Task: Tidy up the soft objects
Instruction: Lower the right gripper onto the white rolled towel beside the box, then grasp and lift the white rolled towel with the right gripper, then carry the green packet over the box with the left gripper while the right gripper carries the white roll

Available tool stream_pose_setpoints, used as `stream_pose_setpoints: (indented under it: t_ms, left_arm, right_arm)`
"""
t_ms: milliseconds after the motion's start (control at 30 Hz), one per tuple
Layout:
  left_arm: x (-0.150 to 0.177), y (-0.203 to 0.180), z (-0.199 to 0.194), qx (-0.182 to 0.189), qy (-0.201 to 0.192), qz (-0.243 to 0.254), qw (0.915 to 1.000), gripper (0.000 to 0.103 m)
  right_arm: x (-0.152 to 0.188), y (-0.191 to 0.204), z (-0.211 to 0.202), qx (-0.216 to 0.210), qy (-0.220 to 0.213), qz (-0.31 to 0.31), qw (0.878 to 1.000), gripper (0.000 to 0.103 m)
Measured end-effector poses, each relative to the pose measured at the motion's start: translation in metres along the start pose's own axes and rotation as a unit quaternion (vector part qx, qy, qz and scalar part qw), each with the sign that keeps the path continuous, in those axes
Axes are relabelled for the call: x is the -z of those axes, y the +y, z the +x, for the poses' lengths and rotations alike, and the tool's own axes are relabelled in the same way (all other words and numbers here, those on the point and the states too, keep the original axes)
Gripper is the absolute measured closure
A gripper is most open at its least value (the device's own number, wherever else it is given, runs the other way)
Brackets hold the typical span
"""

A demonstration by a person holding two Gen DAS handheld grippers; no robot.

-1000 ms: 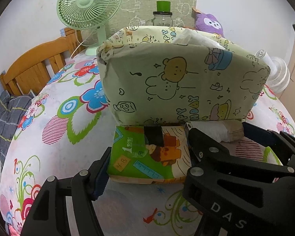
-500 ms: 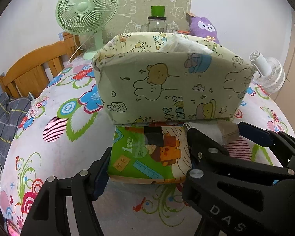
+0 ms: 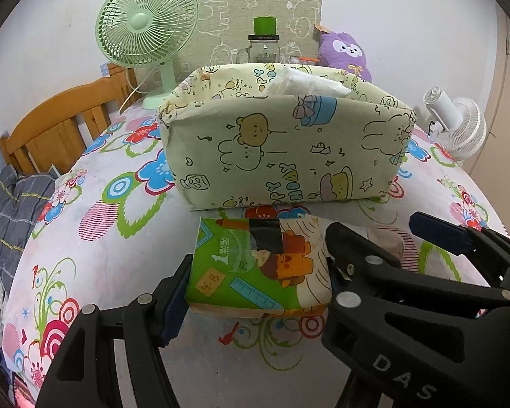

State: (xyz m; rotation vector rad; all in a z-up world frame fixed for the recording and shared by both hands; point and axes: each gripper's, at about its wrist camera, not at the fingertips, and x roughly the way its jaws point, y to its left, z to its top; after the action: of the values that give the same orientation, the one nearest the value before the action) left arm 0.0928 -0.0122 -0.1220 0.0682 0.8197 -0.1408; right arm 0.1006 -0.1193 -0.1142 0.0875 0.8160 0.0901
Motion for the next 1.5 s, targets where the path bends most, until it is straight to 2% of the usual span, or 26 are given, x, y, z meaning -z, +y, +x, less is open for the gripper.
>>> stream_pose_setpoints:
  t_ms: [333, 467, 600, 700, 767, 1200, 1500]
  left_arm:
    - [0.004, 0.001, 0.01, -0.014, 0.019, 0.004, 0.9997, 0.03]
    - [0.003, 0.004, 0.017, -0.019, 0.026, 0.004, 0.9995, 0.03]
    - [0.003, 0.003, 0.019, -0.017, 0.027, 0.005, 0.9995, 0.03]
    - [0.003, 0.002, 0.02, -0.015, 0.026, 0.007, 0.9995, 0.03]
    - [0.003, 0.001, 0.02, -0.011, 0.027, 0.007, 0.9995, 0.03]
    - [0.001, -0.008, 0.003, 0.005, 0.011, 0.005, 0.9999, 0.03]
    - [-0.003, -0.014, -0.015, 0.008, -0.009, 0.005, 0.9999, 0.03]
  right_arm:
    - [0.001, 0.002, 0.019, 0.001, 0.023, -0.014, 1.0, 0.022]
    - [-0.002, 0.004, 0.03, -0.007, 0.035, -0.017, 0.999, 0.036]
    - [-0.002, 0.008, 0.032, -0.019, 0.033, -0.027, 0.999, 0.061]
    - [-0.002, 0.008, 0.032, -0.026, 0.033, -0.029, 0.999, 0.07]
    - [-0.002, 0.008, 0.031, -0.027, 0.033, -0.03, 0.999, 0.073]
    - [-0.003, 0.004, 0.008, -0.02, 0.014, -0.028, 0.999, 0.08]
    - [-0.004, 0.002, -0.014, -0.015, -0.006, -0.026, 1.0, 0.08]
